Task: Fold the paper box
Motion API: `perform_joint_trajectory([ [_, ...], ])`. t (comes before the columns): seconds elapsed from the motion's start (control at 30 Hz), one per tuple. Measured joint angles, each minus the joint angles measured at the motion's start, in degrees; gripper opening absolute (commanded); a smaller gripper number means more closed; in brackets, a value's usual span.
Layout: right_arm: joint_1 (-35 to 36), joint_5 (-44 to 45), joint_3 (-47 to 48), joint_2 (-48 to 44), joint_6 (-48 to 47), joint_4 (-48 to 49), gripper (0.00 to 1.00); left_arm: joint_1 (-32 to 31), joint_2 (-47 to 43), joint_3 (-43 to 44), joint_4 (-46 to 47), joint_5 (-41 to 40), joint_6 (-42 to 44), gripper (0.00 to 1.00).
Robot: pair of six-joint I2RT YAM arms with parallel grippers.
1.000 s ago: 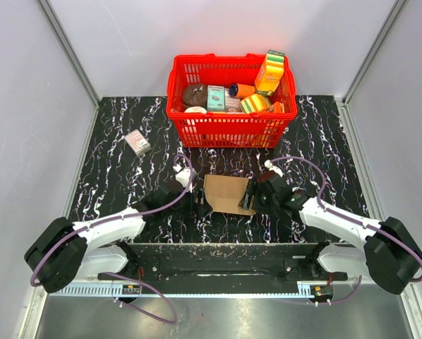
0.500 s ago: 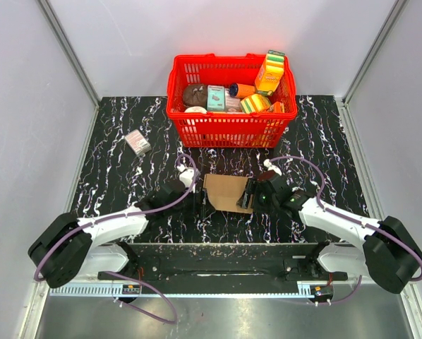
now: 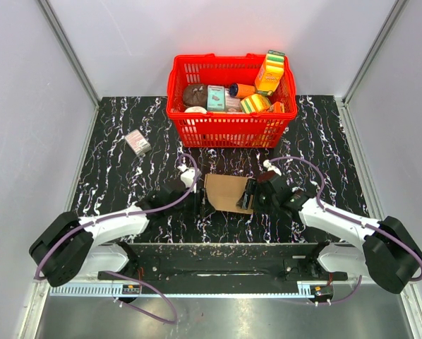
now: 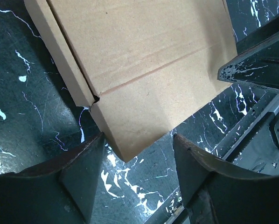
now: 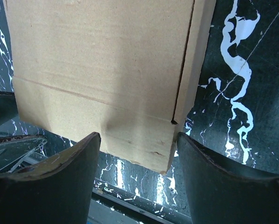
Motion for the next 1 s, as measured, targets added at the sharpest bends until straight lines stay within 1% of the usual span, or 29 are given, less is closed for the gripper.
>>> perform_joint_trajectory([
  [0.33,0.00,0.20,-0.13,0.02,-0.42,0.13,0.73,0.00,1.73,0.57,-0.48,-0.48,1.27,0.64],
  [0.6,0.00,0.17,-3.54,-0.02,-1.14,4.15,0.70,0.00,3.39,0.61,0.44,-1.05,2.05,0.64],
  [0.7,0.00,0.22,-4.59,-0.39,-1.53,5.31,0.67,-0.02,4.42,0.61,1.36,-1.07,2.10,0.63],
  [0.83,0.00,0.81,-5.79,-1.55,-2.21,6.71,0.61,-0.07,5.57,0.61,2.54,-1.16,2.21,0.63],
  [1.0,0.00,1.29,-6.71,-1.79,-2.64,7.80,0.57,-0.11,6.64,0.61,3.13,-1.42,2.25,0.62],
])
